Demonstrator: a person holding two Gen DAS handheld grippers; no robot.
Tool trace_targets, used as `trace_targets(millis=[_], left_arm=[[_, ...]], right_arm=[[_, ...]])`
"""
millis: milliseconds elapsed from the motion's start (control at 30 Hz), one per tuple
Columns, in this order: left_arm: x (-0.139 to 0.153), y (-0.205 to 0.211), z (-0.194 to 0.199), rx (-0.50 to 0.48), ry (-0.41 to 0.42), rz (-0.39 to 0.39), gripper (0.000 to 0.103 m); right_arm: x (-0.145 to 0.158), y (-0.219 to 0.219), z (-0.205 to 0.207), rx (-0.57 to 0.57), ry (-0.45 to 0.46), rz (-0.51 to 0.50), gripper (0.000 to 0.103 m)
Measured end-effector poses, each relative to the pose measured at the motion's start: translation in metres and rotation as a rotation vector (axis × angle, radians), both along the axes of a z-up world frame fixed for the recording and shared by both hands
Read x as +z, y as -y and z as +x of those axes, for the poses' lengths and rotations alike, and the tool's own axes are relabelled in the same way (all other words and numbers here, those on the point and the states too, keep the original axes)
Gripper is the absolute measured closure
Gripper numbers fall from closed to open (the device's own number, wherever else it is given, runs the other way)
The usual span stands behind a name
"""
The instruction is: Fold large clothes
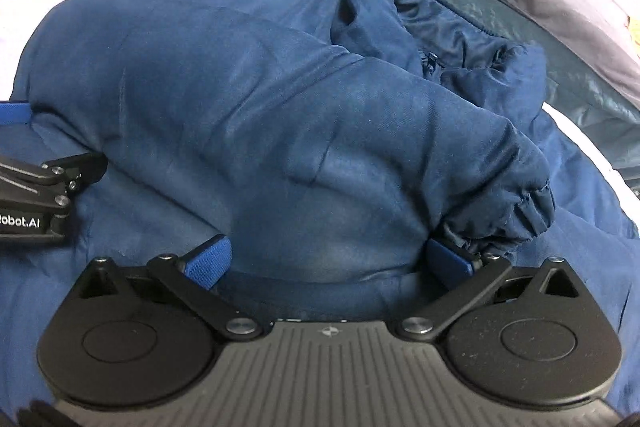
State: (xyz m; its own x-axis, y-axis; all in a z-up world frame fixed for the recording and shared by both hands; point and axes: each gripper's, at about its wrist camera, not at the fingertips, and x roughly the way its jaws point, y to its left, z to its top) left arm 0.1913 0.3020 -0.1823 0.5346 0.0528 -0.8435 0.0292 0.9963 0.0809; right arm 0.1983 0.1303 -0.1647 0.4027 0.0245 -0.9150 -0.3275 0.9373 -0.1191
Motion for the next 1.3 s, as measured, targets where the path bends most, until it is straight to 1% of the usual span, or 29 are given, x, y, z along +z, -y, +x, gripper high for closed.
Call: trace_targets(millis=[67, 100, 167, 233, 267, 300, 400, 433, 467, 533, 567, 633, 700, 767, 867, 933, 1033, 1100, 1167, 1233, 1300], left_arm=[[0.005, -0.003, -0.002, -0.001, -0.005, -0.019, 0.000], [0.009, -0.005, -0.004, 0.000, -0.006, -0.030, 0.000], [0.021, -0.007, -0.010, 0.015, 0.010, -0.030, 0.000], [0.035, -0.007, -0.026, 0.023, 0.054, 0.001, 0.000], [0.042, -0.008, -0.037, 0.032, 0.070, 0.013, 0.000], [0.047, -0.011, -0.047, 0.042, 0.078, 0.007, 0.000], [0.061, -0.027, -0.086, 0.074, 0.087, -0.070, 0.000], [0.064, -0.032, -0.100, 0.086, 0.085, -0.082, 0.000], [0.067, -0.038, -0.117, 0.102, 0.083, -0.077, 0.000], [0.072, -0.046, -0.147, 0.122, 0.083, -0.055, 0.000], [0.074, -0.051, -0.164, 0.130, 0.073, -0.052, 0.000], [0.075, -0.065, -0.190, 0.146, 0.045, -0.061, 0.000], [0.074, -0.075, -0.216, 0.167, 0.019, -0.070, 0.000], [0.071, -0.084, -0.239, 0.189, -0.006, -0.085, 0.000], [0.066, -0.091, -0.265, 0.225, -0.018, -0.121, 0.000], [0.063, -0.091, -0.279, 0.241, -0.019, -0.172, 0.000], [0.057, -0.083, -0.291, 0.219, -0.037, -0.238, 0.000], [0.050, -0.076, -0.295, 0.199, -0.061, -0.254, 0.000], [0.043, -0.070, -0.296, 0.177, -0.094, -0.280, 0.000], [0.036, -0.066, -0.296, 0.157, -0.122, -0.315, 0.000], [0.028, -0.064, -0.297, 0.142, -0.150, -0.348, 0.000]], right_arm=[[0.008, 0.000, 0.001, 0.008, -0.012, 0.001, 0.000], [0.014, 0.002, 0.000, 0.000, -0.009, 0.020, 0.001], [0.035, 0.015, -0.013, -0.033, 0.041, 0.092, 0.006], [0.054, 0.029, -0.027, -0.038, 0.067, 0.153, 0.006], [0.061, 0.036, -0.035, -0.036, 0.073, 0.175, 0.006], [0.069, 0.044, -0.044, -0.027, 0.081, 0.198, 0.006], [0.086, 0.067, -0.073, 0.005, 0.095, 0.241, 0.005], [0.090, 0.078, -0.085, 0.012, 0.090, 0.259, 0.005], [0.095, 0.083, -0.098, 0.014, 0.082, 0.274, 0.005], [0.099, 0.107, -0.121, 0.005, 0.052, 0.314, 0.005], [0.101, 0.120, -0.135, 0.002, 0.037, 0.338, 0.005], [0.106, 0.144, -0.165, 0.001, 0.035, 0.363, 0.006], [0.106, 0.168, -0.185, -0.001, 0.041, 0.350, 0.005], [0.105, 0.195, -0.212, -0.034, 0.036, 0.328, 0.006], [0.098, 0.238, -0.239, -0.139, 0.004, 0.308, 0.005], [0.090, 0.263, -0.254, -0.217, -0.016, 0.307, 0.006], [0.075, 0.299, -0.275, -0.351, -0.059, 0.319, 0.006], [0.064, 0.315, -0.285, -0.406, -0.076, 0.335, 0.006], [0.052, 0.325, -0.288, -0.436, -0.104, 0.344, 0.007], [0.038, 0.333, -0.290, -0.457, -0.142, 0.403, 0.007], [0.023, 0.341, -0.292, -0.501, -0.189, 0.499, 0.008]])
